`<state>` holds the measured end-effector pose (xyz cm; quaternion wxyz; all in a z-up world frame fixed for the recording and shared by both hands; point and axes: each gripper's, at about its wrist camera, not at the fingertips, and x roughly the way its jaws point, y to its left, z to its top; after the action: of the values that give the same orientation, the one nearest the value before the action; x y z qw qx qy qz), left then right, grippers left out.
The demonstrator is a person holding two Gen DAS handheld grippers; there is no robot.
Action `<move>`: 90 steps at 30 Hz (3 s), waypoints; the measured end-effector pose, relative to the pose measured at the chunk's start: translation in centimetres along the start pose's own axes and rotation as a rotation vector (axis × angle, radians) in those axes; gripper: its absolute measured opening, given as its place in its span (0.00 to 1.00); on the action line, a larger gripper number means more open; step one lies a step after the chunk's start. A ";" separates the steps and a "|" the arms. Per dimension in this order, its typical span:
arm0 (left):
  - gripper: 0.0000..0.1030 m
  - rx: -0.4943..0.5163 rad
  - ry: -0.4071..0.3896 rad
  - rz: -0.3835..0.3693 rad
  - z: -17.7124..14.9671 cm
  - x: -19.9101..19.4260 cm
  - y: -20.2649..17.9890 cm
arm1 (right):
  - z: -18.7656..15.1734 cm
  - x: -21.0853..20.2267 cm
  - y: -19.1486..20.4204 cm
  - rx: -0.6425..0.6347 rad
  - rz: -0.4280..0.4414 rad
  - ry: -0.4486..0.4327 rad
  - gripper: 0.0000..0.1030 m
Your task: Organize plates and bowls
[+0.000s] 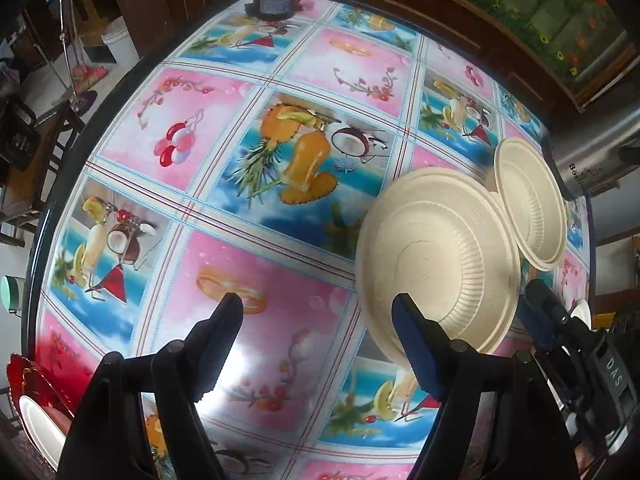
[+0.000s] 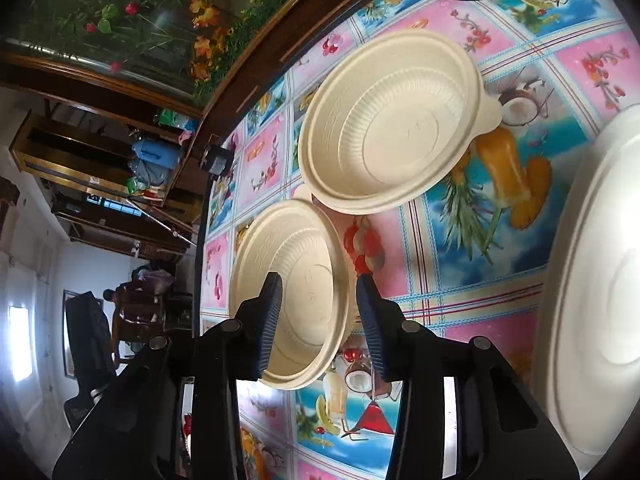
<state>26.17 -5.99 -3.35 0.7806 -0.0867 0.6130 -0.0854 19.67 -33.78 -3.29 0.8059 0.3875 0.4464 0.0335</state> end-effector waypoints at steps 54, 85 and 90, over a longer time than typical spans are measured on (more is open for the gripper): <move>0.16 -0.011 -0.226 -0.102 -5.5 -6.8 4.1 | -4.5 -0.1 6.8 -0.164 0.103 -0.014 0.08; 0.16 -0.253 -0.360 -0.077 -17.8 -14.1 22.8 | -23.8 3.3 20.0 -0.419 0.261 0.139 0.08; 0.16 -0.230 -0.412 -0.055 -18.8 -15.0 22.7 | -24.3 2.5 20.0 -0.432 0.253 0.130 0.08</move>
<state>4.96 19.03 0.94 0.8715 -0.2075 0.4441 -0.0167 8.87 -4.41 0.72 0.8291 0.2560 0.4276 0.2535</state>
